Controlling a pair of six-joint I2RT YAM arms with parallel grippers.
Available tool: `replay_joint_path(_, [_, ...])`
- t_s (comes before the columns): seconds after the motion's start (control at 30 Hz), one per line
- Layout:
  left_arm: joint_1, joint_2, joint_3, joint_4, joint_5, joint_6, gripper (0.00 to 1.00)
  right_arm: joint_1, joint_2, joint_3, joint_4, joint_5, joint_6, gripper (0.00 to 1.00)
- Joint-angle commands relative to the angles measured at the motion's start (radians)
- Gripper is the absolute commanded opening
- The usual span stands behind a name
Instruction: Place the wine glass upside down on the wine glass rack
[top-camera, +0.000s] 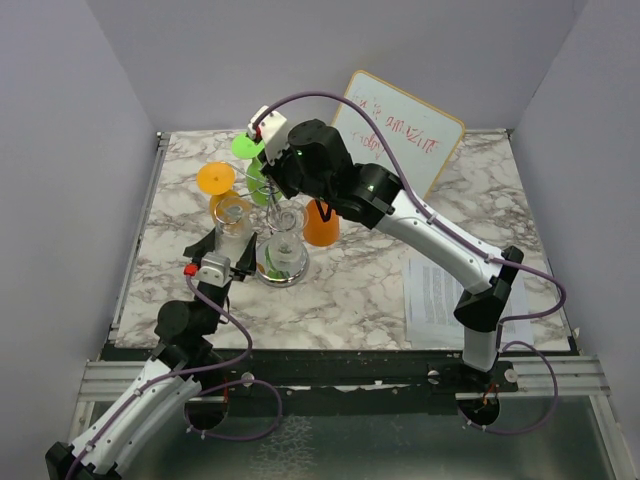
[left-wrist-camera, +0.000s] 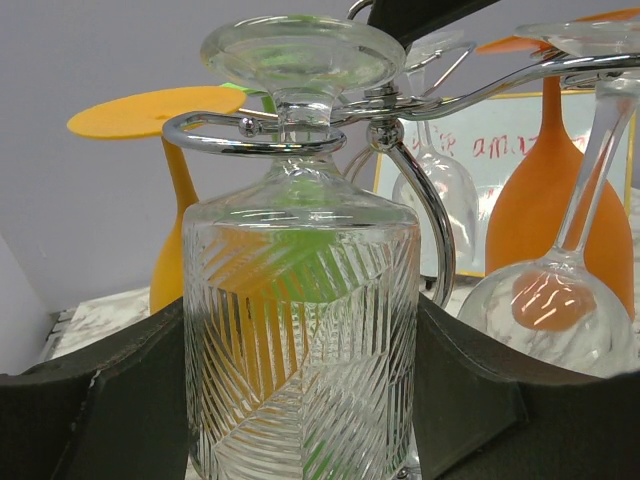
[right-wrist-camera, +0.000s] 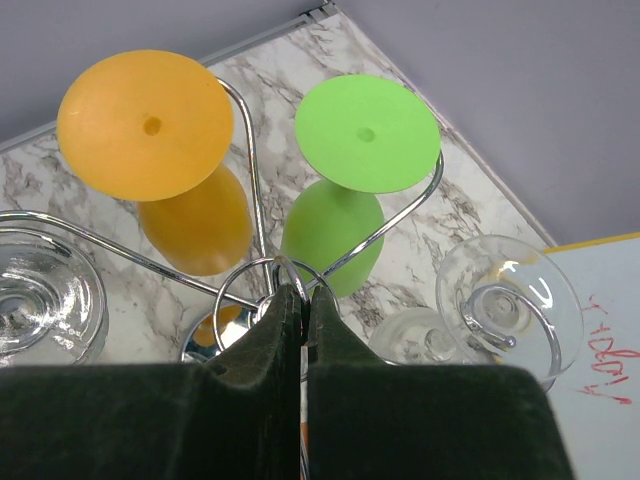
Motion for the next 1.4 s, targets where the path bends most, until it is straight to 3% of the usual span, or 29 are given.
replay_joint_path(0.0, [-0.003, -0.013, 0.037, -0.03, 0.058, -0.02, 0.07, -0.003, -0.01, 0.055, 0.073, 0.003, -0.004, 0.01])
replay_joint_path(0.23, [-0.004, -0.061, 0.038, -0.093, -0.003, -0.072, 0.51, -0.003, -0.009, 0.058, 0.066, 0.0, 0.0, 0.07])
replay_joint_path(0.43, [-0.004, -0.115, 0.053, -0.212, 0.001, -0.061, 0.7, -0.003, -0.012, 0.055, 0.064, -0.019, 0.005, 0.11])
replay_joint_path(0.7, [-0.003, -0.116, 0.096, -0.39, 0.03, -0.009, 0.81, -0.003, -0.016, 0.049, 0.064, -0.032, 0.015, 0.11])
replay_joint_path(1.0, [-0.003, -0.123, 0.119, -0.422, -0.016, -0.019, 0.96, -0.003, -0.018, 0.056, 0.058, -0.035, 0.024, 0.14])
replay_joint_path(1.23, [-0.004, -0.029, 0.262, -0.651, -0.14, -0.105, 0.99, -0.003, -0.045, 0.02, 0.086, -0.065, 0.046, 0.32])
replay_joint_path(1.37, [-0.003, -0.033, 0.342, -0.731, -0.045, -0.169, 0.99, -0.003, -0.043, 0.029, 0.077, -0.075, 0.054, 0.37])
